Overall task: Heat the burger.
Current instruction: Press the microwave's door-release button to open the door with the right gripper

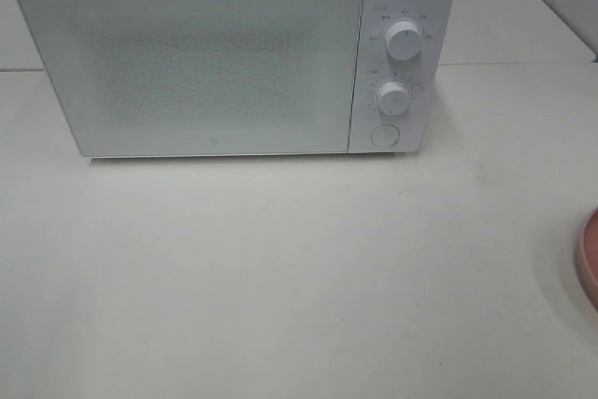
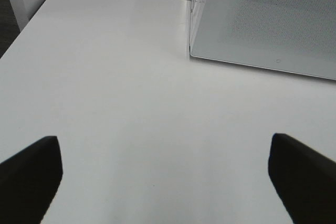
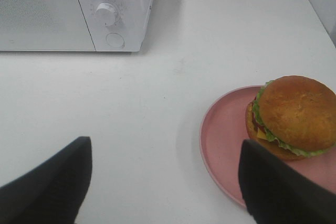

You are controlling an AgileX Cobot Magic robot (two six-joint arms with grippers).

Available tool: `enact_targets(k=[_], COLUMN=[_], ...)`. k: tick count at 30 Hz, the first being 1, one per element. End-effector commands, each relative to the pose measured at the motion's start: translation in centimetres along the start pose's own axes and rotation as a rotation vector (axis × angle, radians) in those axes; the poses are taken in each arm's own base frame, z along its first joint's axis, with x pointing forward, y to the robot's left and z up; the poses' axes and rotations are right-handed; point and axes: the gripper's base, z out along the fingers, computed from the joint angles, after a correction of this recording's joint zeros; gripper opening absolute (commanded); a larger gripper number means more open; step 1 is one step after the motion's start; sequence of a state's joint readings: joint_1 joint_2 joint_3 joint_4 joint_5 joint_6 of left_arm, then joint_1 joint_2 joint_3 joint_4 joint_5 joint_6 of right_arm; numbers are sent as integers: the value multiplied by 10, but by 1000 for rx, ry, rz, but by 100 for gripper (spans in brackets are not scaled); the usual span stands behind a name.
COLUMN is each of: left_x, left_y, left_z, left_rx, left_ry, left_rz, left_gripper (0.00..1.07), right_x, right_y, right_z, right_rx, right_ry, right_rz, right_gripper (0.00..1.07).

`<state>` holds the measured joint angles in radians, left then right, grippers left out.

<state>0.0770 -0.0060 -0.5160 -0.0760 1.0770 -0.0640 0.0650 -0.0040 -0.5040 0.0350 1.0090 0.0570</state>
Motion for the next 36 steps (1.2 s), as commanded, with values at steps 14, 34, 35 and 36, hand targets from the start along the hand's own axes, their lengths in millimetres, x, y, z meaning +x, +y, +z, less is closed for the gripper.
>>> enact_targets(k=[14, 34, 35, 36], left_x=[0, 0, 0, 0], left_y=[0, 0, 0, 0], left_z=[-3, -3, -3, -3], left_rx=[8, 8, 8, 8], left_ry=[-31, -31, -31, -31], left_rz=[-3, -3, -3, -3], left_gripper=[100, 100, 100, 100], right_x=[1, -36, -39, -39], right_y=[0, 2, 2, 2], right_z=[-3, 16, 22, 22], right_rx=[-6, -7, -7, -7], right_ry=[-40, -117, -120, -120], right_rz=[-16, -7, -6, -6], right_gripper=[75, 75, 75, 75])
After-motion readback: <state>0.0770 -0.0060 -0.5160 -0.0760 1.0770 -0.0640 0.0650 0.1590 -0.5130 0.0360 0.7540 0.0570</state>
